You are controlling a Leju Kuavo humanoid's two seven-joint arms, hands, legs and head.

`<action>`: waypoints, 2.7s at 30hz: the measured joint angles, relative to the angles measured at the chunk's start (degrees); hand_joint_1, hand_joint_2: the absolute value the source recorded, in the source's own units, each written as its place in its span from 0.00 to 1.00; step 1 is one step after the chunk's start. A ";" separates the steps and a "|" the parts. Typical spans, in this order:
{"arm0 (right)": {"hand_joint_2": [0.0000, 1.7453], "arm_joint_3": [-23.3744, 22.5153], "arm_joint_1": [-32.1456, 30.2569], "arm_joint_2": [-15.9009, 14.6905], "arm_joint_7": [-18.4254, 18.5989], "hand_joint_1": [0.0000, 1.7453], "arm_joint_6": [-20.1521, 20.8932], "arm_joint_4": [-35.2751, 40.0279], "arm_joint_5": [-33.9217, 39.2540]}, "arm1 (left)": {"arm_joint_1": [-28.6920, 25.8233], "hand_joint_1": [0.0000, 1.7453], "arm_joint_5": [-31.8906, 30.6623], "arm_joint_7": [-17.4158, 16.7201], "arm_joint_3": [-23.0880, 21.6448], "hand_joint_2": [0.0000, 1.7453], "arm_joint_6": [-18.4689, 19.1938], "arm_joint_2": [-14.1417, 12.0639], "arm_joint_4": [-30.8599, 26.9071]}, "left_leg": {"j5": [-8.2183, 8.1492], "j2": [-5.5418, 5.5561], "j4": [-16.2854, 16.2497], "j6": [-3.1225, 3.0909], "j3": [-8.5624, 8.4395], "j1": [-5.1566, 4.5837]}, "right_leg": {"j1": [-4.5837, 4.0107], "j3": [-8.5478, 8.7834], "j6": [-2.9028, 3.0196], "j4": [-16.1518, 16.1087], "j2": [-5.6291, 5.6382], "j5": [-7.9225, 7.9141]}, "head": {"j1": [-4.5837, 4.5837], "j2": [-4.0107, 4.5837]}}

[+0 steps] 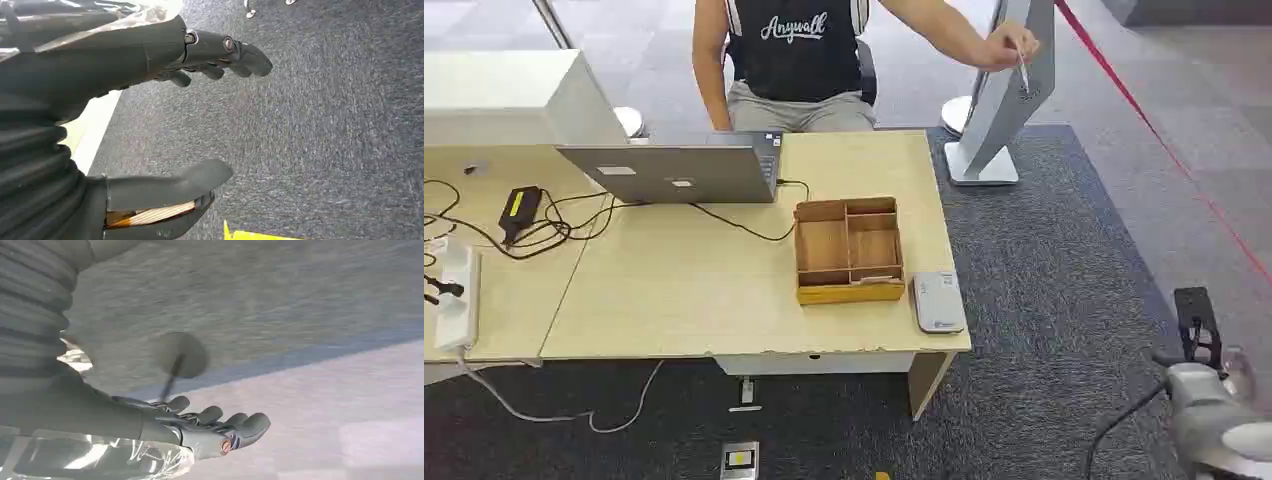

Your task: Pass the card to the sensor for recognition and then transmit it.

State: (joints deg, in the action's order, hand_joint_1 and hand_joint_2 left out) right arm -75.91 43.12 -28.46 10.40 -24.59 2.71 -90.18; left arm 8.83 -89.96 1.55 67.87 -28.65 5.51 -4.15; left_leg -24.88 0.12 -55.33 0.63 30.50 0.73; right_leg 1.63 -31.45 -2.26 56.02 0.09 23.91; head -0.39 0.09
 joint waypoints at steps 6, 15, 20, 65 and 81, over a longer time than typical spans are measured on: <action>1.00 7.07 9.62 -0.59 0.72 0.00 -0.87 -0.31 -0.06 | -0.09 0.00 0.00 -0.50 -0.04 1.00 0.00 0.07 0.00 | 0.11 0.16 0.01 -0.03 0.19 0.00 | 0.00 0.02 -0.02 0.07 -0.11 -0.02 | -0.02 0.00; 1.00 17.97 18.15 1.27 0.94 0.00 -1.35 -0.59 -0.13 | -0.07 0.00 0.00 -0.59 -0.52 1.00 0.02 0.24 0.00 | 0.13 0.25 0.01 -0.02 0.23 0.01 | -0.01 0.00 -0.02 0.09 -0.18 -0.02 | -0.02 0.00; 1.00 24.47 22.94 4.79 -1.46 0.00 -1.97 -0.59 -0.15 | 0.06 0.00 0.00 -0.13 -1.36 1.00 0.02 0.37 0.00 | 0.15 0.09 0.03 0.01 0.22 0.01 | 0.00 -0.14 0.01 0.14 -0.03 -0.09 | 0.00 -0.02; 1.00 128.22 16.99 19.30 24.33 0.00 12.85 46.73 22.71 | 1.06 0.00 0.02 -0.52 -8.66 1.00 1.88 0.33 -0.90 | 0.80 -0.15 -0.10 0.19 1.34 0.18 | -0.15 -1.47 0.10 0.27 0.42 -0.78 | -0.52 0.00; 1.00 134.12 18.97 18.49 28.00 0.00 14.86 46.01 26.47 | 0.93 0.00 0.00 -0.83 -8.66 1.00 1.70 0.33 -0.90 | 0.80 -0.16 -0.11 0.19 1.32 0.18 | -0.15 -1.47 0.10 0.27 0.42 -0.78 | -0.52 0.00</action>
State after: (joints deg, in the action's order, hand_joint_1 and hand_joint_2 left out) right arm 58.21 62.09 -9.97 38.40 -9.73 48.72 -63.71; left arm 9.76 -89.96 0.72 59.21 -26.95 5.84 -5.05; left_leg -24.07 -0.04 -55.43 0.82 31.82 0.91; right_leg 1.49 -32.92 -2.16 56.29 0.51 23.14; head -0.92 0.09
